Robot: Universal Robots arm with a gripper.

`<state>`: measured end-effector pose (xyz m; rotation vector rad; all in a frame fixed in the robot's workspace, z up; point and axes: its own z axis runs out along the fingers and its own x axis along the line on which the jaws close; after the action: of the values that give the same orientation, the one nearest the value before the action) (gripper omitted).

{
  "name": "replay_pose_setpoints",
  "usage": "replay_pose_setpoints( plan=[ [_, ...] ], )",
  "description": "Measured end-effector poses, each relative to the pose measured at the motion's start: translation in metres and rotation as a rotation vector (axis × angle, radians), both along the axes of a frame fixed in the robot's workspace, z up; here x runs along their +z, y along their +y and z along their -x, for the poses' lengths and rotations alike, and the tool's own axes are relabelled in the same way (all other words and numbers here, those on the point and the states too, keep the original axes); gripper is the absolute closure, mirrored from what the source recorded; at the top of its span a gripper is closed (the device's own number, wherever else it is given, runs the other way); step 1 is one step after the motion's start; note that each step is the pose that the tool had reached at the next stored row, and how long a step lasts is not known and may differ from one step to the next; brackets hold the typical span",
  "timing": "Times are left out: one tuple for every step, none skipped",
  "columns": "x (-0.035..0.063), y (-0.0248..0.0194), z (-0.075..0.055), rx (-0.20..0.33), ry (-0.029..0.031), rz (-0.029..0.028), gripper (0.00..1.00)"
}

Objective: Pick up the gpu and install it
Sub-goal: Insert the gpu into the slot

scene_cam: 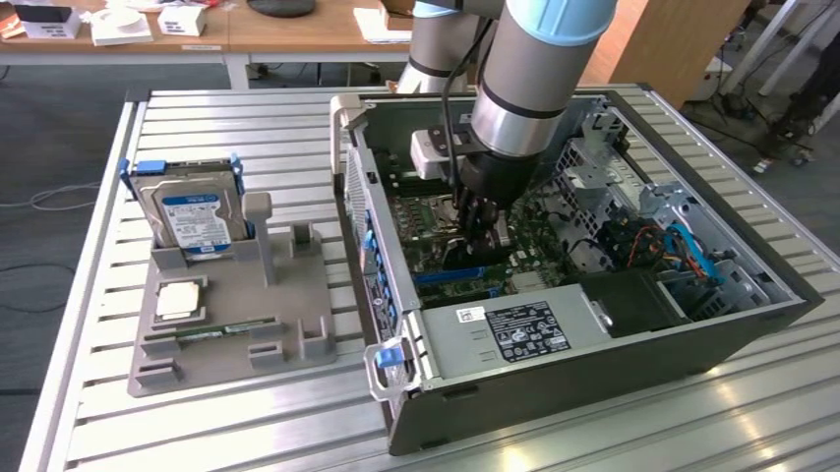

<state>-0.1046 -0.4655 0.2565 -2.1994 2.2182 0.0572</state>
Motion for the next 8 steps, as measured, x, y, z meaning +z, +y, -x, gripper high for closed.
replay_pose_setpoints(
  plan=[
    [-0.0001, 0.0, 0.0, 0.0, 0.0, -0.0006, 0.73],
    [-0.0003, 0.0, 0.0, 0.0, 0.0, -0.0012, 0.73],
    [-0.0004, 0.0, 0.0, 0.0, 0.0, -0.0019, 0.73],
    [-0.0005, 0.0, 0.0001, 0.0, 0.0, -0.0024, 0.73],
    [-0.0007, 0.0, 0.0, 0.0, 0.0, -0.0035, 0.73],
    [-0.001, 0.0, 0.0, 0.0, 0.0, -0.0044, 0.73],
    [-0.0013, 0.0, 0.0, 0.0, 0.0, -0.0054, 0.73],
    [-0.0016, 0.0, 0.0, 0.0, 0.0001, -0.0062, 0.73]
  ],
)
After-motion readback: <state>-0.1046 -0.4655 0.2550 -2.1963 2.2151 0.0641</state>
